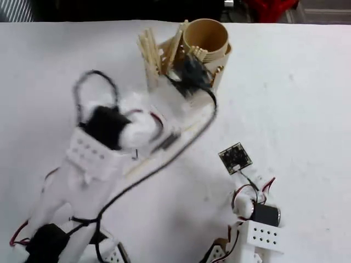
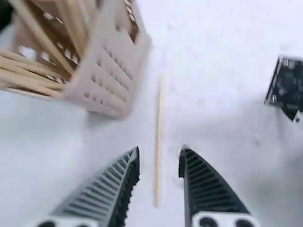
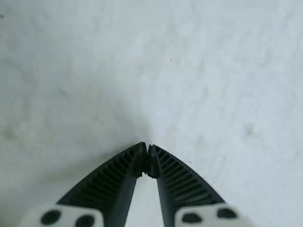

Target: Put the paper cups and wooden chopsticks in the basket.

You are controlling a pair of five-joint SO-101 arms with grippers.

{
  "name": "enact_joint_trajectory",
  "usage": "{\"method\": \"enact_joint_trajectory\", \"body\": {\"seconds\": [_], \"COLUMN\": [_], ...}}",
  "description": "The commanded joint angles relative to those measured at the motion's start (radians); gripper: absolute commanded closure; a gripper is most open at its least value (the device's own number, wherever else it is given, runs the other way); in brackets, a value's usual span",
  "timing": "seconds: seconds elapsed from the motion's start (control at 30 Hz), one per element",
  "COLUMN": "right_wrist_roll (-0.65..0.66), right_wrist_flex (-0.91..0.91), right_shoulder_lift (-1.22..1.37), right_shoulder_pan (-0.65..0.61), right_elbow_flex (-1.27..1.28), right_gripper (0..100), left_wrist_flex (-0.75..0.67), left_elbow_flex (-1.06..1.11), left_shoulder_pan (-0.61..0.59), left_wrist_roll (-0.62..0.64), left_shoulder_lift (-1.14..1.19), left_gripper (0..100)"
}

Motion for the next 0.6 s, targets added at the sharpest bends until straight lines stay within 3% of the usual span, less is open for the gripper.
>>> {"method": "enact_joint_trajectory", "body": {"seconds": [0.0, 0.1, 0.2, 0.57], "right_wrist_roll": [0.009, 0.009, 0.009, 0.009], "right_wrist_flex": [-0.018, -0.018, -0.018, -0.018], "right_shoulder_lift": [-0.010, -0.010, -0.010, -0.010], "right_shoulder_pan": [0.002, 0.002, 0.002, 0.002], "right_elbow_flex": [-0.006, -0.006, -0.006, -0.006], "right_gripper": [98.1, 98.1, 98.1, 98.1], "left_wrist_flex": [-0.152, -0.316, -0.371, -0.425], "left_elbow_flex": [0.287, 0.425, 0.428, 0.025], "left_shoulder_pan": [0.039, 0.033, 0.015, -0.036], "left_wrist_roll": [-0.103, -0.138, -0.124, -0.066], "left_shoulder_lift": [-0.030, -0.005, 0.128, 0.750], "left_gripper": [85, 85, 85, 85]}}
